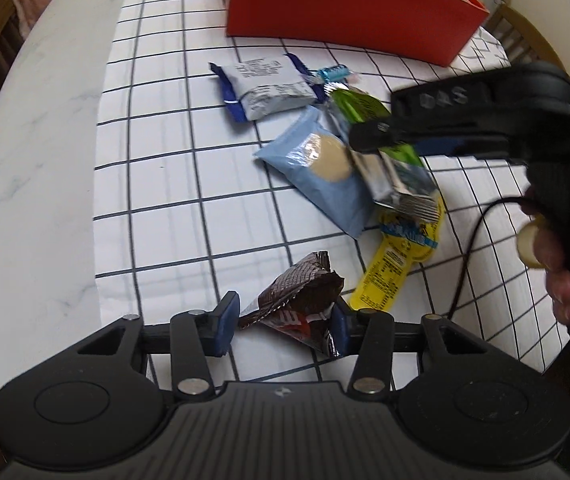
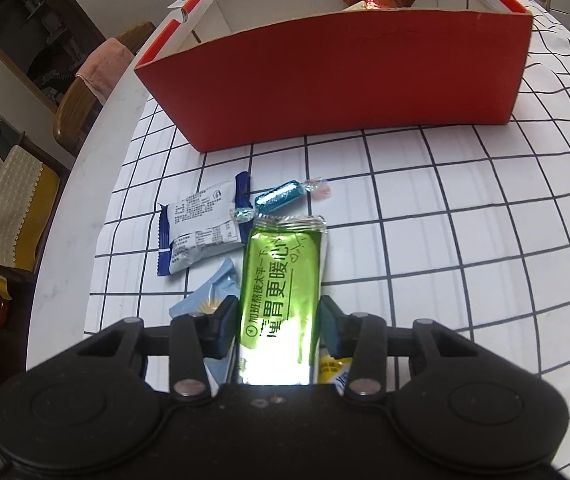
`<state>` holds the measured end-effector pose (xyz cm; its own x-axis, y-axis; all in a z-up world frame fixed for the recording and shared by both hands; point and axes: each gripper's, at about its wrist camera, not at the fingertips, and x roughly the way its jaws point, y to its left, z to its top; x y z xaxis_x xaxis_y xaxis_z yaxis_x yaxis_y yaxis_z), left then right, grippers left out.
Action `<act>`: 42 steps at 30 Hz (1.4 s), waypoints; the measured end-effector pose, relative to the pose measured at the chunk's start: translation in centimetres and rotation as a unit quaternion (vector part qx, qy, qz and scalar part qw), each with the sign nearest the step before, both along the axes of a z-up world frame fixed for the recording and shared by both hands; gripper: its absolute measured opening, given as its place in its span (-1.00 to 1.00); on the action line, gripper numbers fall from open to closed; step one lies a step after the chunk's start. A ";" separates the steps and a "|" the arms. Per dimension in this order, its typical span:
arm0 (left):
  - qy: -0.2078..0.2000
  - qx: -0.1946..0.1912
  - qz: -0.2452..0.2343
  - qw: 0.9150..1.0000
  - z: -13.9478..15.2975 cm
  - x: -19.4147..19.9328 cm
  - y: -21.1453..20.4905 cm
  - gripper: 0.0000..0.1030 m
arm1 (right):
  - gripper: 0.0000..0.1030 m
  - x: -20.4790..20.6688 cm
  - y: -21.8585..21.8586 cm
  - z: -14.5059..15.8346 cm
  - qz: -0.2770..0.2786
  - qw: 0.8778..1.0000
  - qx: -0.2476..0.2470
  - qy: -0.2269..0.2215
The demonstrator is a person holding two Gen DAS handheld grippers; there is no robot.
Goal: Organize snacks
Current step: 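Carry brown packet with left tool while right tool carries green bar packet to box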
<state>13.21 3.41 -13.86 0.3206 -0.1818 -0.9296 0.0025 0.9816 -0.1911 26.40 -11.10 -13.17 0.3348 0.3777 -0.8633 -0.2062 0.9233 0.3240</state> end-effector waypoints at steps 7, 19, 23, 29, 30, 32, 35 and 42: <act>-0.012 -0.009 0.020 1.000 0.8 0.1 1.0 -0.12 | -0.19 -0.8 -1.7 0.9 -0.014 1.000 0.017 0.000; -0.047 0.009 0.034 0.998 3.7 1.1 1.3 -0.11 | -0.19 -2.0 -4.1 4.6 -0.018 0.999 0.033 -0.031; -0.067 0.016 0.034 0.997 5.3 1.9 1.1 -0.11 | -0.19 -2.0 -5.1 6.0 -0.022 0.998 0.037 -0.045; -0.099 0.031 0.035 0.994 7.9 3.9 0.6 -0.11 | -0.19 -1.3 -6.4 8.3 -0.020 0.996 0.039 -0.072; -0.104 0.033 0.035 0.993 8.4 4.2 0.6 -0.11 | -0.19 -1.1 -6.5 8.7 -0.019 0.996 0.037 -0.078; -0.116 0.037 0.035 0.992 9.3 5.1 0.3 -0.11 | -0.19 -0.7 -6.9 9.5 -0.017 0.995 0.034 -0.091; -0.136 0.043 0.035 0.989 10.8 6.4 -0.1 -0.11 | -0.19 0.2 -7.5 10.5 -0.019 0.993 0.030 -0.109; -0.172 0.066 0.033 0.982 13.4 10.0 -1.4 -0.11 | -0.19 3.0 -8.9 12.7 -0.022 0.988 0.025 -0.148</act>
